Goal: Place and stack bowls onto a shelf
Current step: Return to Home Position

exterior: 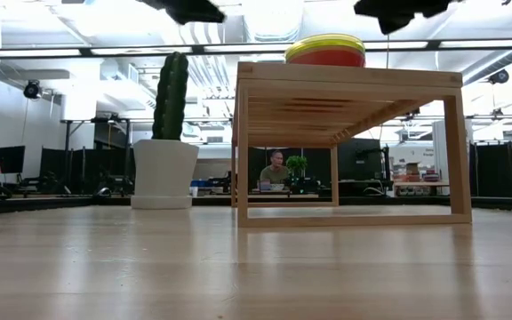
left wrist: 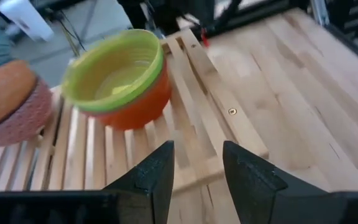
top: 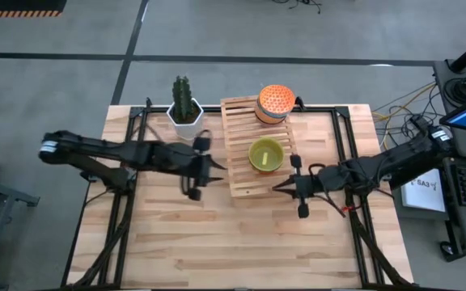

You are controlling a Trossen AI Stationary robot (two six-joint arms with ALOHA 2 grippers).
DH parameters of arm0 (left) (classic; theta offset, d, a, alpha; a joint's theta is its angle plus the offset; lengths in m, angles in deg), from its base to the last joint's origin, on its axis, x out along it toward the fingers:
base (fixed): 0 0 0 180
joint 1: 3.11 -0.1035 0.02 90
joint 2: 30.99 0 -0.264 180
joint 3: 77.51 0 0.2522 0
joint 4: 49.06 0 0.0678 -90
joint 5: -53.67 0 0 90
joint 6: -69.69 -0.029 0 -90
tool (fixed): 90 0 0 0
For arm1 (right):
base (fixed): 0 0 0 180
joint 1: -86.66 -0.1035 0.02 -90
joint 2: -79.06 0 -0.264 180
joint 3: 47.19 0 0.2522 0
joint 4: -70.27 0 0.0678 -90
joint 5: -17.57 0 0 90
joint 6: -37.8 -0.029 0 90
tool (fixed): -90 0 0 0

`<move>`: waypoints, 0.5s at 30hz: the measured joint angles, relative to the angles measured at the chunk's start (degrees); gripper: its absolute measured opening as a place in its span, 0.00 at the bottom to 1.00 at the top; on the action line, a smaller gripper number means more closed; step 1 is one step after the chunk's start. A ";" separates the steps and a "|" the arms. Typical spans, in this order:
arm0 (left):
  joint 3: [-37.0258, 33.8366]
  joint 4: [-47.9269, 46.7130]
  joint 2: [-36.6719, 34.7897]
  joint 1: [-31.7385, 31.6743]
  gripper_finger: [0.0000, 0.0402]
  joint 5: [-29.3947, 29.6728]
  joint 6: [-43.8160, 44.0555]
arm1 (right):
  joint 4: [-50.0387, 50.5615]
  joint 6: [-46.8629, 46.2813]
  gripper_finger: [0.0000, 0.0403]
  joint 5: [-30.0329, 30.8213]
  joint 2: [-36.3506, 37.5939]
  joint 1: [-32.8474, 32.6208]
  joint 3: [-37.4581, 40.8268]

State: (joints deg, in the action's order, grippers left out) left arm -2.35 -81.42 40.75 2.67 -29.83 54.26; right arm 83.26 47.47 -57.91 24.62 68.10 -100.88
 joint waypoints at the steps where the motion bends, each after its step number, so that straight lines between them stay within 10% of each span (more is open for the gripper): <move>1: -3.01 2.12 -2.44 -0.06 0.30 0.00 0.16 | -0.12 0.04 0.02 -0.02 1.00 1.05 0.65; 15: -28.40 11.20 -36.10 -2.80 0.30 0.46 4.50 | -6.99 -0.98 0.02 -7.48 24.88 8.27 19.49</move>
State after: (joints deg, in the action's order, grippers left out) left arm -30.75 -70.22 4.64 -0.14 -29.37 58.76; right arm 76.27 46.49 -65.38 49.50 76.38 -81.40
